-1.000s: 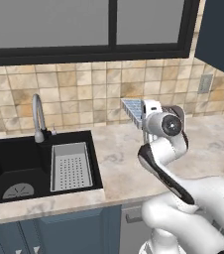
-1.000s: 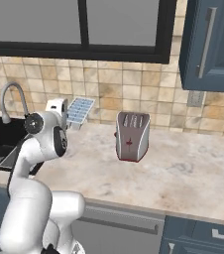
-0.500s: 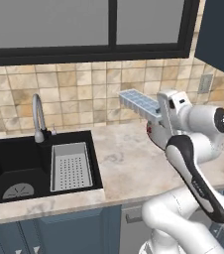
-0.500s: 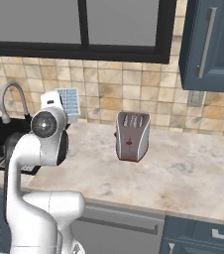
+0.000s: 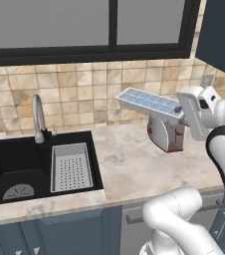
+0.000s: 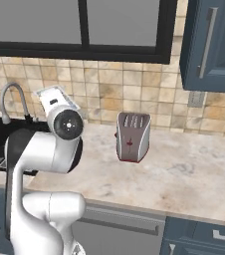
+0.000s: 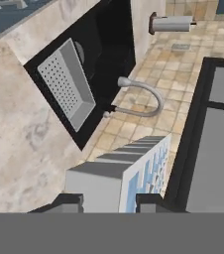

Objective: The ice cube tray has been filled with water. Take the tray and place it in the freezer to make ice. Close the freezer door after placing the tray.

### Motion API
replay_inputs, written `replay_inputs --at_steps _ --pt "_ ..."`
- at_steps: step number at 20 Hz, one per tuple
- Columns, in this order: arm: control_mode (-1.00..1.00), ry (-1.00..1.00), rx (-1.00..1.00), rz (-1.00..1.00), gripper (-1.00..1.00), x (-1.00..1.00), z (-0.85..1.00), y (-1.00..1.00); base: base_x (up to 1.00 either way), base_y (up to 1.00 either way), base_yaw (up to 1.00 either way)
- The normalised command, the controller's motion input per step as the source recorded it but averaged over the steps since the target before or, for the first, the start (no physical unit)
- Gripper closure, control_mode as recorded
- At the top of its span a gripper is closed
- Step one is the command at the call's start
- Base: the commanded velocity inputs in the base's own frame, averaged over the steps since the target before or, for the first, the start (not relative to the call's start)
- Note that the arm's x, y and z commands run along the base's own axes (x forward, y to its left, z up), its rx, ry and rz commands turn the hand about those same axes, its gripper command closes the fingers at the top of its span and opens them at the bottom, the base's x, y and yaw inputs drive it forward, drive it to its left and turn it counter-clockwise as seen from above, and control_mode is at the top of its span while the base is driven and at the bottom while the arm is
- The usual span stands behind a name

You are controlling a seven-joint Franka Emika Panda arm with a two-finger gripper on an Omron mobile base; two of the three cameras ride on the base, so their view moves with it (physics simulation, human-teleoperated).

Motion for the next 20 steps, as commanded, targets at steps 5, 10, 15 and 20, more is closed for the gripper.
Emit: replay_inputs --at_steps 5,10,15,20 --pt "-1.0 0.0 -0.08 0.17 1.0 -0.69 0.14 -0.21 0.0 0.0 0.0" --pt "-1.0 0.01 0.05 0.07 1.0 -0.5 -0.01 -0.11 0.0 0.0 0.0" --pt "-1.0 0.11 0.23 0.0 1.0 -0.15 -0.13 -0.15 0.0 0.0 0.0" --pt "1.0 0.04 0.06 -0.02 1.0 -0.03 -0.01 0.0 -0.31 0.0 -0.05"
